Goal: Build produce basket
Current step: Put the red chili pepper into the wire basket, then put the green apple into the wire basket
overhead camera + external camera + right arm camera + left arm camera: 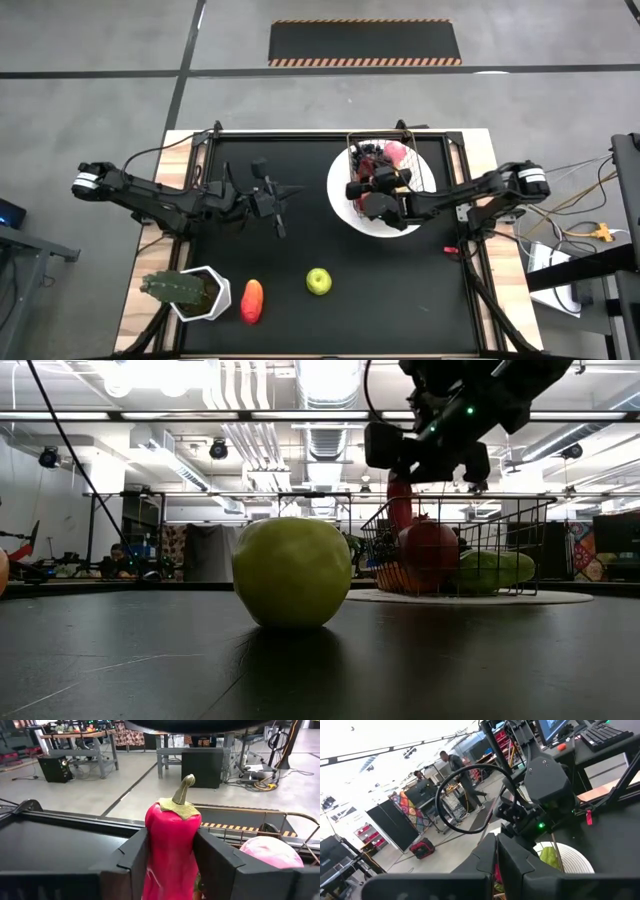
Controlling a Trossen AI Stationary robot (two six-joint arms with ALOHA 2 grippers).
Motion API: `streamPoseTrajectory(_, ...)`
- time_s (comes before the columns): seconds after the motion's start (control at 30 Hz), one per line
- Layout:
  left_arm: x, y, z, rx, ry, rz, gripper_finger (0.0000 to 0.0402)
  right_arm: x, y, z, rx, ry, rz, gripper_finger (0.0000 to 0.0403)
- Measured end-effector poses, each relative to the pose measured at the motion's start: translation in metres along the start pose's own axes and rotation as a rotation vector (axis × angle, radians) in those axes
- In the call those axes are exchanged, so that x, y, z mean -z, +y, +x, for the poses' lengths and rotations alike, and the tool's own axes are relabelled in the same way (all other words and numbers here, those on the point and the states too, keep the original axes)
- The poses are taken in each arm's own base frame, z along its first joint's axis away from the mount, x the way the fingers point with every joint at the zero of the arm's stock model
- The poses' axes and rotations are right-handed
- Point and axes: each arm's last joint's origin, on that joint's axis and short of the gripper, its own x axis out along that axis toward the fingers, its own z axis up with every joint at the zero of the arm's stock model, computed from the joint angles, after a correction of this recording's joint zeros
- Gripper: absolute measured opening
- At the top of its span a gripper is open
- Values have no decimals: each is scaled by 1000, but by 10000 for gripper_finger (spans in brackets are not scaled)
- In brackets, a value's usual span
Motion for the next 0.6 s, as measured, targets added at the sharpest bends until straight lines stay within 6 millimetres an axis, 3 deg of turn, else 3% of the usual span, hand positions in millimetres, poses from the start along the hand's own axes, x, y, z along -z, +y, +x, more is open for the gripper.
streamPoseTrajectory(0.33,0,0,0,0,1,0,0,-4,2,0,-2,-2,-9,211)
streamPoseTrajectory(0.6,0,0,0,1,2,1,0,-9,4,0,-9,-5,-113,223)
